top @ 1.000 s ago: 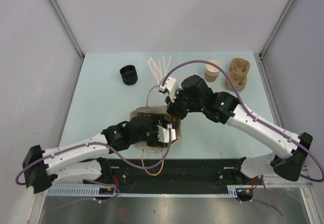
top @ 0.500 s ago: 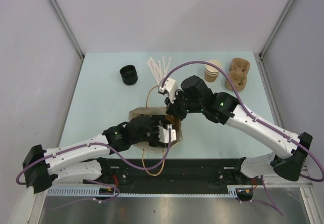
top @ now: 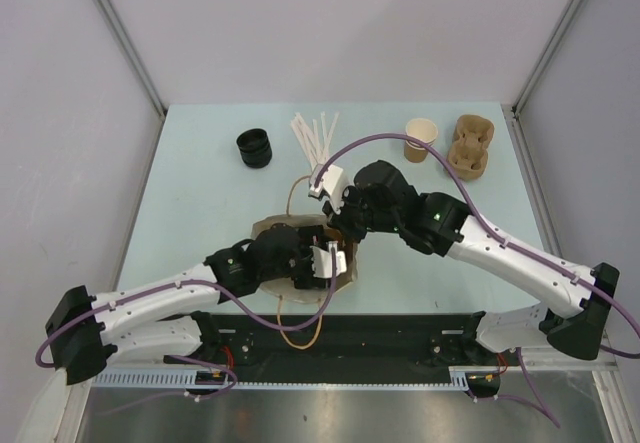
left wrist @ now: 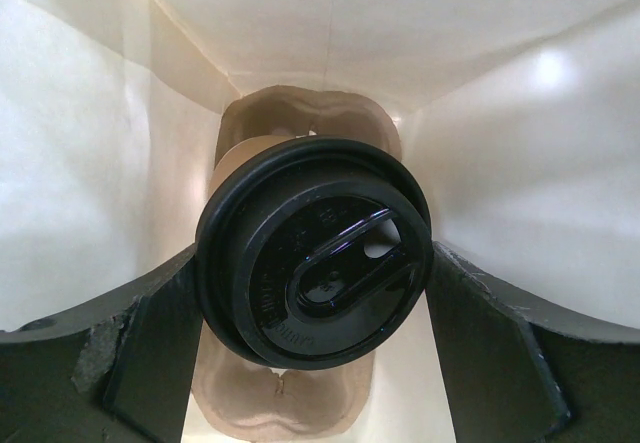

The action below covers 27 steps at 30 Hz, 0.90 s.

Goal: Pack the takeout coffee

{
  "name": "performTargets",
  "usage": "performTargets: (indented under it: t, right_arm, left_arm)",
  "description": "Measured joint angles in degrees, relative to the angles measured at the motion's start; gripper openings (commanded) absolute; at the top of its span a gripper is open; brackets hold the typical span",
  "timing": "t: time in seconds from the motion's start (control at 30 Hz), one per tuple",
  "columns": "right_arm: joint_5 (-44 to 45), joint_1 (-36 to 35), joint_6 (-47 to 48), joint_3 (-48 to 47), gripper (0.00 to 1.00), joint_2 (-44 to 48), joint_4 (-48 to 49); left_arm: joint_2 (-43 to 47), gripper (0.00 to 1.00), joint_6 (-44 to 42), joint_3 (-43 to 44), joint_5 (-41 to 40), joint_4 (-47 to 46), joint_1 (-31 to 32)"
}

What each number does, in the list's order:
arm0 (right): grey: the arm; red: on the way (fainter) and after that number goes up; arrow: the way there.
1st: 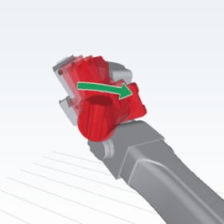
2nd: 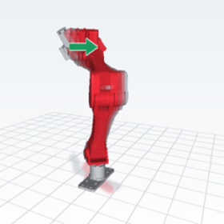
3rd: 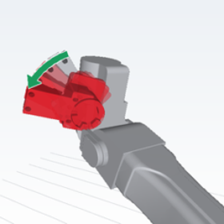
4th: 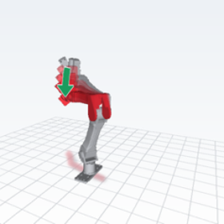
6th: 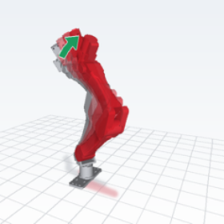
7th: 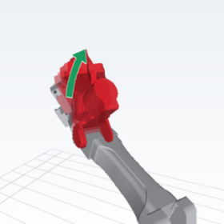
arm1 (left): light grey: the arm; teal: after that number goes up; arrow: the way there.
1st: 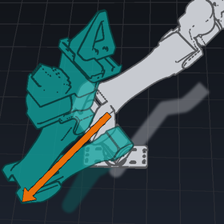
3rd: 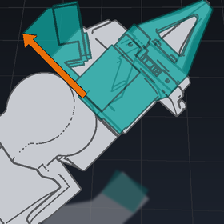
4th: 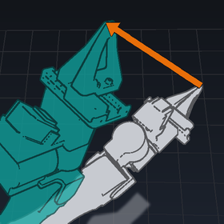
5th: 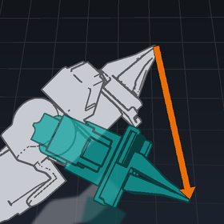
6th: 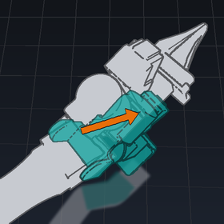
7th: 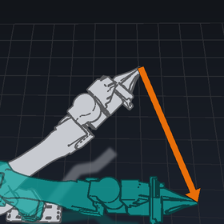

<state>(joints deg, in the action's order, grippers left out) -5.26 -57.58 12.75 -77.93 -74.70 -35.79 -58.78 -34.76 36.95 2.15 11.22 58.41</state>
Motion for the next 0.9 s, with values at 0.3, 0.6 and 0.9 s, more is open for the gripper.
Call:
performTargets:
  t: [0.3,0.6,0.9]
  right_arm:
    - [3.5,-0.7,2.9,1.2,0.00,1.2,2.5]
    - [5.7,-2.4,6.0,1.4,0.00,1.7,4.1]
    - [7.3,-3.4,9.2,5.7,0.00,2.8,7.6]
  left_arm:
    - [3.1,0.14,0.2,-1.0,0.0,-1.8,-0.1]
    - [3.3,0.14,-0.2,-2.3,-0.4,-3.4,-0.1]
    - [3.4,0.13,-0.3,-5.6,-0.7,-5.0,-0.1]
